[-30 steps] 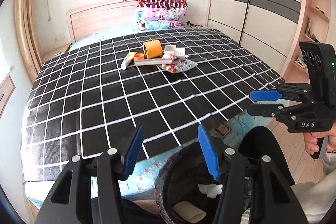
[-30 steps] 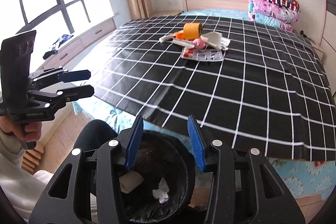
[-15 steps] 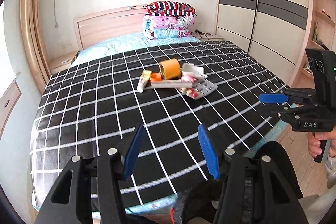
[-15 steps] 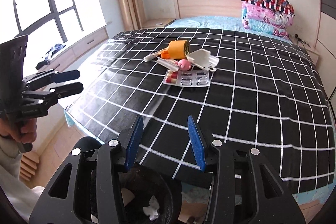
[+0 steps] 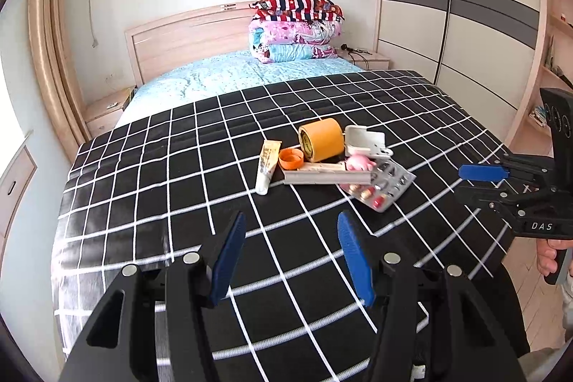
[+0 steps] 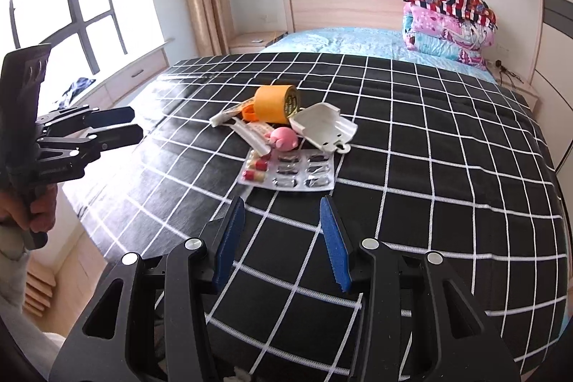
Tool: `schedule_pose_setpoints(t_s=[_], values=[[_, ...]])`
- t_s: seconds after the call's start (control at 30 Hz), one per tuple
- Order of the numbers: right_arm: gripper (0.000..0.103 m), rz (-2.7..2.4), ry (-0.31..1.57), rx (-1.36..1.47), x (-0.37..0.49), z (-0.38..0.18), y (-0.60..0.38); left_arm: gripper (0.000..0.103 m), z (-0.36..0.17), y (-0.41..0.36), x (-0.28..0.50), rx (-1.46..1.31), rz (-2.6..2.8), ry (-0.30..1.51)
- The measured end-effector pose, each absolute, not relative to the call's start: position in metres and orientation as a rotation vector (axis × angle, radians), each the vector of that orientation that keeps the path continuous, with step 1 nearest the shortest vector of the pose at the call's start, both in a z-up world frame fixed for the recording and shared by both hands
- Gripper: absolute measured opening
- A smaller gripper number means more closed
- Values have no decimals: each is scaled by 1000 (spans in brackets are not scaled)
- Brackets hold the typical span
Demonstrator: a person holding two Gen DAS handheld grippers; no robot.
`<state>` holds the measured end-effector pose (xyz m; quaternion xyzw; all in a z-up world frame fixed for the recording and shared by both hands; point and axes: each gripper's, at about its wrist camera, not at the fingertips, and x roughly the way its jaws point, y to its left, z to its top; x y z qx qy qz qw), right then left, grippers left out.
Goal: Collect trash
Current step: 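Move both tools back to the remaining trash on the bed, then grasp the ointment tube with the left tool while the right tool grasps the pill blister pack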
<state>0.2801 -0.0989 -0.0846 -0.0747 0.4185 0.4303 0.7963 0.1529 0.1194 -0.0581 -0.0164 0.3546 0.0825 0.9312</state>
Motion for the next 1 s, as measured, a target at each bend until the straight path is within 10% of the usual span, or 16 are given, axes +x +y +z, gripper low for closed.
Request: schedule_pose_setpoints(t_s=[0.8, 1.0], values=[[33, 838, 976, -249, 323, -127, -62, 51, -115, 172, 249, -26, 176, 874], [27, 835, 973, -248, 321, -128, -63, 25, -119, 175, 255, -44, 164, 880]])
